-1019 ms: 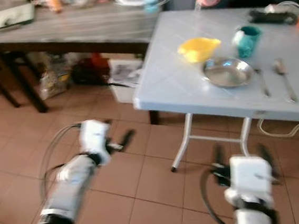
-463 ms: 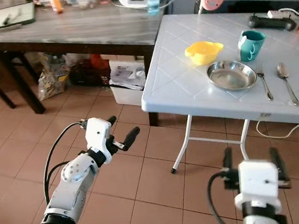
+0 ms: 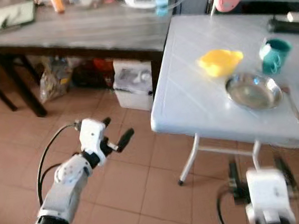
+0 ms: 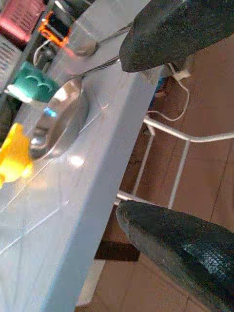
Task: Setting the table
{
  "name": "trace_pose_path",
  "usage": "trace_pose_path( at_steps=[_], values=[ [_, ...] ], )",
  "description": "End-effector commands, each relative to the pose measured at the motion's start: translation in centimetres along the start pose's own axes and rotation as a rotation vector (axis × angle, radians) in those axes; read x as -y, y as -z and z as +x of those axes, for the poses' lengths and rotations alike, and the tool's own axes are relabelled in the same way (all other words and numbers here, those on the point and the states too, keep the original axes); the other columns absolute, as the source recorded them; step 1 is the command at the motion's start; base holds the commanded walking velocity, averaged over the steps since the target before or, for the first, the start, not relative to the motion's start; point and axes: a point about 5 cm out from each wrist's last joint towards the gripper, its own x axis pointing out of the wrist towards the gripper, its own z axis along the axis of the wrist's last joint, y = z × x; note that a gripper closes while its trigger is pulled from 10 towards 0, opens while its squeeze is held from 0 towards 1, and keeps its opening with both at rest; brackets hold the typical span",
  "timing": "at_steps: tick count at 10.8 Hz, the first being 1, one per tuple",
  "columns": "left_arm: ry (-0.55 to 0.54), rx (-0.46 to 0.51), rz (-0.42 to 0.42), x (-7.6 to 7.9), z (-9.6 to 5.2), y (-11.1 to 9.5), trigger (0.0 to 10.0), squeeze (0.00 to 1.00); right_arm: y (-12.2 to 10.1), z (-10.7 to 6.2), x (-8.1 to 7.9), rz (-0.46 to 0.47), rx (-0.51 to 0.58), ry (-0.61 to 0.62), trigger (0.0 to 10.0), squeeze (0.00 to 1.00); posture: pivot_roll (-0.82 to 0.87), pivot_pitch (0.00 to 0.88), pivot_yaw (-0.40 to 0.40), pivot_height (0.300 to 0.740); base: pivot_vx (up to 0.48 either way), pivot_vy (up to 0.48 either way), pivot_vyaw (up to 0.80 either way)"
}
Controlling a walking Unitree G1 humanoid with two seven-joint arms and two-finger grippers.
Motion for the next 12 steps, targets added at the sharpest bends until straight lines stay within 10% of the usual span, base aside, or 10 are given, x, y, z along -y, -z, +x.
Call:
trace_pose_path(
  at_steps=[1,12],
  values=[
    [0.038,0.011,0.005,0.9,0.3,-0.2,10.0,0.0,-0.4,0.2,0.4,-0.014,0.027,0.019,10.0,0.0,-0.04,0.099,0.039,0.74,0.446,0.0,0.0],
    [0.063,0.044,0.013,1.4,0.3,-0.9,10.0,0.0,-1.7,0.8,-1.2,0.012,0.077,0.064,10.0,0.0,-0.04,0.09,0.03,0.74,0.062,-0.072,-0.24]
  ],
)
